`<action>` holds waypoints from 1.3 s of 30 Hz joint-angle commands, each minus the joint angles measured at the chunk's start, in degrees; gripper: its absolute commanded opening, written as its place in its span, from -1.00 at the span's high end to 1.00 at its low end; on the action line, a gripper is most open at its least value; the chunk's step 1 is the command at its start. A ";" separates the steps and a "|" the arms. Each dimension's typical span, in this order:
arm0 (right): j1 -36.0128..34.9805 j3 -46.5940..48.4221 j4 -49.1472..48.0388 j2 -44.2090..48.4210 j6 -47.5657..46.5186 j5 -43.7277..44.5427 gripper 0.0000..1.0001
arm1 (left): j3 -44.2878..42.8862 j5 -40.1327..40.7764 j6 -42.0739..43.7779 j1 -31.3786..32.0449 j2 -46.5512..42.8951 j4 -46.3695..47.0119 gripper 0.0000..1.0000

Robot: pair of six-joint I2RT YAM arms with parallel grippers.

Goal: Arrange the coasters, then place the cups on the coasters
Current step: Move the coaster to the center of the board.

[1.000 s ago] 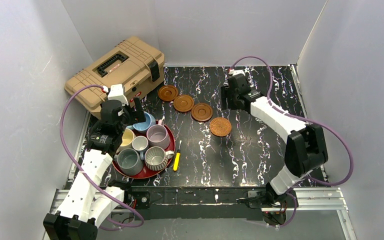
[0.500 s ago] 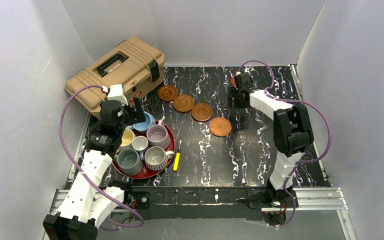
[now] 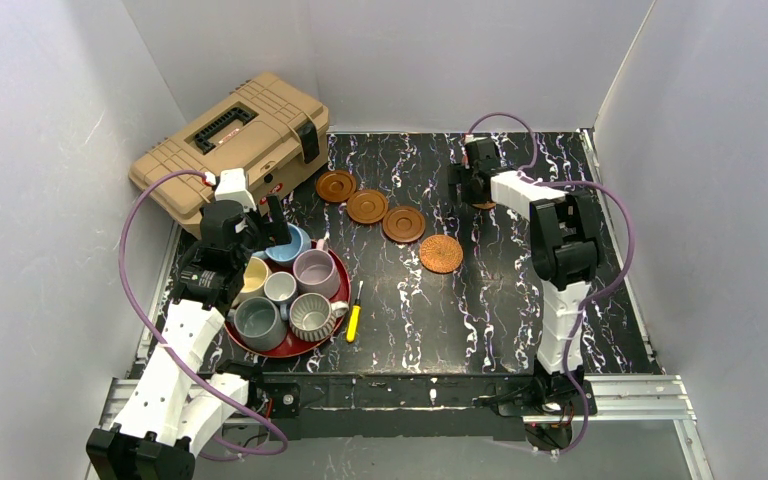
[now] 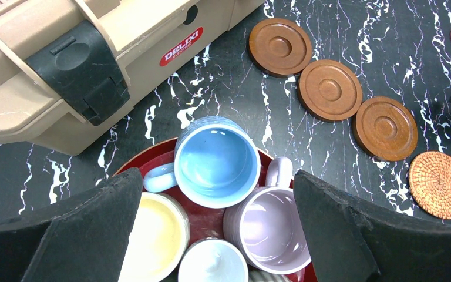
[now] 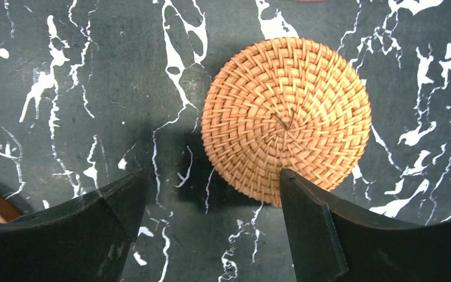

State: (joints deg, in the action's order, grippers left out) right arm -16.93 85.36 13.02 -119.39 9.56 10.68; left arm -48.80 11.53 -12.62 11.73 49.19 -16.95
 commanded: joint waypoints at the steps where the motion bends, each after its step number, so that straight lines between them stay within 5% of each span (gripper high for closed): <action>1: 0.23 3.68 -3.20 -1.28 -2.27 -1.33 -0.78 | -0.95 0.34 0.23 -0.30 -0.41 -0.28 -0.99; 21: 1.26 10.32 0.79 -8.17 -2.86 -0.07 -0.83 | -0.95 -0.22 0.05 -0.30 -0.15 -0.19 -0.99; 39: 1.46 -17.33 5.02 10.59 5.57 -0.10 -0.79 | -1.12 -0.46 -0.04 -0.30 -0.05 -0.32 -0.99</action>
State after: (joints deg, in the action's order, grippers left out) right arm -15.75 74.89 10.57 -112.97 11.11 10.76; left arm -48.80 11.31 -12.64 11.73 49.36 -16.93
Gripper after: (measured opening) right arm 0.895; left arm 0.992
